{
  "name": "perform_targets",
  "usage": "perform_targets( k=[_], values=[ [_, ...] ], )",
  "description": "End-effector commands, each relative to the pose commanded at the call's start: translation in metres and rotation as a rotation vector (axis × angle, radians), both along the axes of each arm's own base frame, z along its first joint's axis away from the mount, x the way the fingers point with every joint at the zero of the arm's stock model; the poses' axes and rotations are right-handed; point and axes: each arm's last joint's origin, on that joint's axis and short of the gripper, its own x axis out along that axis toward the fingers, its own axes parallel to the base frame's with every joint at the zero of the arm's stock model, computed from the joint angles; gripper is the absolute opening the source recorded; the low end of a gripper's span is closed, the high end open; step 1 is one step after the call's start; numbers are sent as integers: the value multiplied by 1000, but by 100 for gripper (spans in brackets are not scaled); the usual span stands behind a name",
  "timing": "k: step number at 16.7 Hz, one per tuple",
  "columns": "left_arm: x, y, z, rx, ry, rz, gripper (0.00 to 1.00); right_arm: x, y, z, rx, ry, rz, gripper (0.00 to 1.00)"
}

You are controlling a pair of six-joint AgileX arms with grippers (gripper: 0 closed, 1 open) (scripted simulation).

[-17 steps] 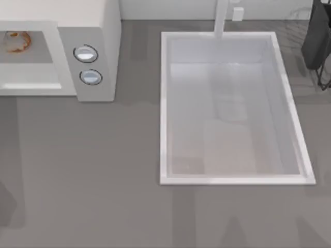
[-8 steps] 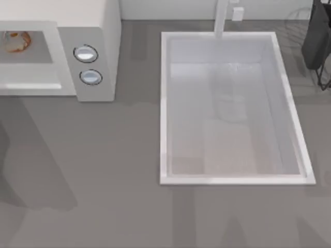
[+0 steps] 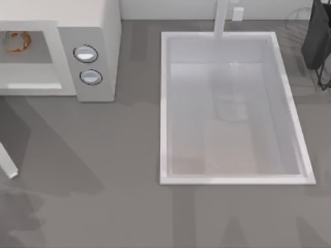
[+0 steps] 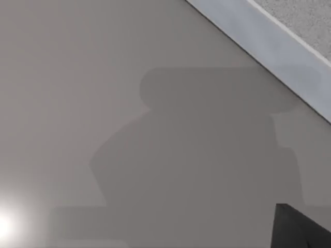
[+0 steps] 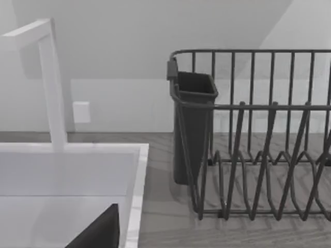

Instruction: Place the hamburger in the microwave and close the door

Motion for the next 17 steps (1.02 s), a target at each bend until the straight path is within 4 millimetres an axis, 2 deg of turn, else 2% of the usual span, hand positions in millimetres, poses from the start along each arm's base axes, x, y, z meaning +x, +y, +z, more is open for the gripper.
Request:
perform_targets(
  k=[3, 8, 10, 17],
  values=[
    [-4, -20, -2, -1, -6, 2, 0, 0, 0, 0, 0, 0, 0, 100],
    [-4, -20, -2, -6, -4, 3, 0, 0, 0, 0, 0, 0, 0, 100],
    [-2, -27, -2, -6, 0, 2, 0, 0, 0, 0, 0, 0, 0, 100],
    [1, -85, -2, -3, 13, -4, 0, 0, 0, 0, 0, 0, 0, 100]
  ],
)
